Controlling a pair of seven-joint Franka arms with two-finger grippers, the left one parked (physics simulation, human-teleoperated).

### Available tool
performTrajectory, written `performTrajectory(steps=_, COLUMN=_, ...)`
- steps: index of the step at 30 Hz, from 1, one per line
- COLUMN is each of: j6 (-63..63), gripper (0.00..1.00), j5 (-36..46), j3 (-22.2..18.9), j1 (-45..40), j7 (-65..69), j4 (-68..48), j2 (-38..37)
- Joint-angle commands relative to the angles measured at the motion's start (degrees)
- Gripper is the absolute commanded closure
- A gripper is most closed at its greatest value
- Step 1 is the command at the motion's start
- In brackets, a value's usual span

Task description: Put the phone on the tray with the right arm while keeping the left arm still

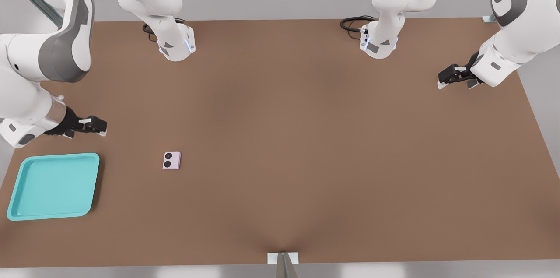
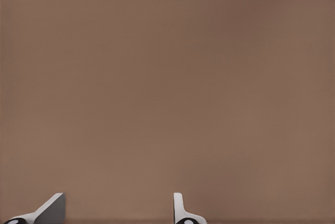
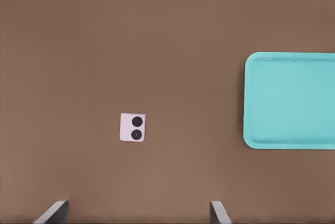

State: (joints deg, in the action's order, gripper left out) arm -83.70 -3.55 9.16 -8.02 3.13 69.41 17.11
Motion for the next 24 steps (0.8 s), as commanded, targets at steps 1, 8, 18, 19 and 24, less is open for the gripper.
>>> performTrajectory(steps=1, j6=1.00, gripper=0.00, j5=2.06, j3=0.07, j1=-0.15, j7=-2.34, j4=0.28, j2=-0.14)
performTrajectory(steps=8, j6=-32.21, gripper=0.00, j5=-0.31, j3=2.27, j1=6.88, j7=-14.63, j4=23.92, j2=6.09)
performTrajectory(steps=18, j6=-41.55, gripper=0.00, j5=-0.66, j3=1.83, j1=5.92, j7=-16.40, j4=24.10, j2=15.68)
performTrajectory(steps=19, j6=-41.45, gripper=0.00, j5=-0.67, j3=2.18, j1=4.16, j7=-15.69, j4=26.29, j2=15.24)
performTrajectory(steps=24, j6=-44.97, gripper=0.00, j5=-0.67, j3=3.67, j1=0.55, j7=-14.64, j4=35.52, j2=12.43)
